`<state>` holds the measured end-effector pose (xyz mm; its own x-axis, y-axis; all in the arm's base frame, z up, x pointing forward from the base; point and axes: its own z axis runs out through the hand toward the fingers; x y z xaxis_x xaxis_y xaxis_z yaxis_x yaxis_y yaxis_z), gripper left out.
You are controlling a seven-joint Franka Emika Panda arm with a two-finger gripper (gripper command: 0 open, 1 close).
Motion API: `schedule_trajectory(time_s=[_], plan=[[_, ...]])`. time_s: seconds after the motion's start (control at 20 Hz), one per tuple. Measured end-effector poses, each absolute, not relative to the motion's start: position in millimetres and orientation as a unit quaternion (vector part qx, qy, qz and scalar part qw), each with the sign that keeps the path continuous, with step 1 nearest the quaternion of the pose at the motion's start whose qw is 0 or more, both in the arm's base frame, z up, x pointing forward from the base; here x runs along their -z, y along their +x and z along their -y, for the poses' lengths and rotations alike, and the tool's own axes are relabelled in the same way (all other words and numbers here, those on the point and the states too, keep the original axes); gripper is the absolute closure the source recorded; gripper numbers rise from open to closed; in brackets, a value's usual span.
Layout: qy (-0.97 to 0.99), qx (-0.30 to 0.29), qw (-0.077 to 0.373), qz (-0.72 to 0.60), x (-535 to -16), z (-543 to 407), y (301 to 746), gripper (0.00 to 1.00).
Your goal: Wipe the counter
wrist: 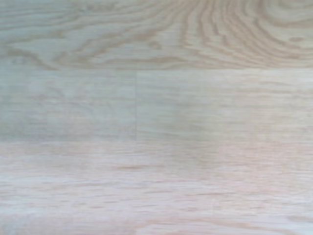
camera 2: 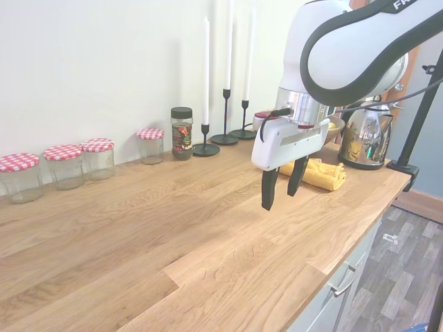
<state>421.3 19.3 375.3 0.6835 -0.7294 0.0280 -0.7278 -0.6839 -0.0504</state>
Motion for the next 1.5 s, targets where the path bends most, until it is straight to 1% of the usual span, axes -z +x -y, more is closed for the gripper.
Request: schedule_trajectory(time_s=[0.1,0.25,0.45,0.9,1.3,1.5], plan=[[-0.916,0.024,0.015,-0.4,-375,-19,421,0.0],[-0.91,0.05,0.007,-0.412,-378,-13,426,0.0],[-0.899,0.065,0.005,-0.432,-379,12,430,0.0],[-0.865,0.1,-0.007,-0.491,-382,106,437,0.0],[-0.838,0.111,-0.007,-0.534,-386,204,426,0.0],[-0.833,0.118,-0.007,-0.541,-382,228,422,0.0]])
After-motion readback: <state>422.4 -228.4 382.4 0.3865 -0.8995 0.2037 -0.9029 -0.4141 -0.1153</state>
